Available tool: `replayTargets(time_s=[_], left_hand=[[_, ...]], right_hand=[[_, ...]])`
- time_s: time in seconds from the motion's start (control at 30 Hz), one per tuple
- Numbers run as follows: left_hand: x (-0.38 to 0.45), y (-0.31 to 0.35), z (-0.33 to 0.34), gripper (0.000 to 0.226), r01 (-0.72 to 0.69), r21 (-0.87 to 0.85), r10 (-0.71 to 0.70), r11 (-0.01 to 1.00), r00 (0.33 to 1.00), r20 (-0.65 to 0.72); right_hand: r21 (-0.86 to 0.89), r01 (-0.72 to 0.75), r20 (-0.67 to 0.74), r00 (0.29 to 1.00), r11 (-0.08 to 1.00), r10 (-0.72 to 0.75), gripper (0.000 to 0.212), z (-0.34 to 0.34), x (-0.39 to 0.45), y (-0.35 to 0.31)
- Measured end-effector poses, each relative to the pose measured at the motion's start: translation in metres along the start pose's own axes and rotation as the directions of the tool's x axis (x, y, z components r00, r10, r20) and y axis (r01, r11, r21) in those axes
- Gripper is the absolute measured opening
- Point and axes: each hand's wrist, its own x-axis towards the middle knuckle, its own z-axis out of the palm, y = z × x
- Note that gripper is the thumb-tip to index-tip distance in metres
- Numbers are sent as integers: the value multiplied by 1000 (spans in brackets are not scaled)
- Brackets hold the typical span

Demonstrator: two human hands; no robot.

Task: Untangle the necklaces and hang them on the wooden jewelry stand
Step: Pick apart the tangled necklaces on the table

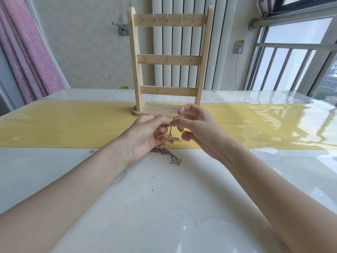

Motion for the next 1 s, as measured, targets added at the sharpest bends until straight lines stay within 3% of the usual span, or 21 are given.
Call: replayTargets(time_s=[0.07,0.17,0.27,0.33,0.4,0.57,0.73,0.8,0.87,1.0], left_hand=[[0,0,0,5,2,4,-2,1000,1000,4],[-2,0,1,21,-101,116,103,988,995,-10],[-3,-1,1,28,-275,367,289,889,957,18],[-5,0,3,25,-336,435,353,835,935,45],[-5,-1,3,24,-318,397,337,861,941,25],[-2,-1,5,23,-104,123,109,987,993,-37],[-1,1,2,18,-48,87,56,995,993,-100],[-1,2,0,20,-28,77,37,997,992,-122],[0,3,-2,22,-18,81,30,997,990,-141],[0,3,0,18,-11,108,27,994,990,-140]], right_hand=[[24,-17,7,1000,1000,17,27,-1,0,0],[78,-91,39,995,993,89,25,-3,0,-2],[129,-157,58,987,979,151,25,-4,0,-3],[150,-186,72,982,971,177,27,-3,0,-4],[165,-189,77,981,968,178,29,-3,0,-4],[156,-146,64,988,977,138,27,-4,0,-3],[-101,85,9,996,991,-85,24,-4,2,1],[-308,251,17,966,918,-258,26,-3,4,2],[-510,390,90,911,767,-404,28,0,6,4],[-711,519,239,813,475,-531,29,7,5,12]])
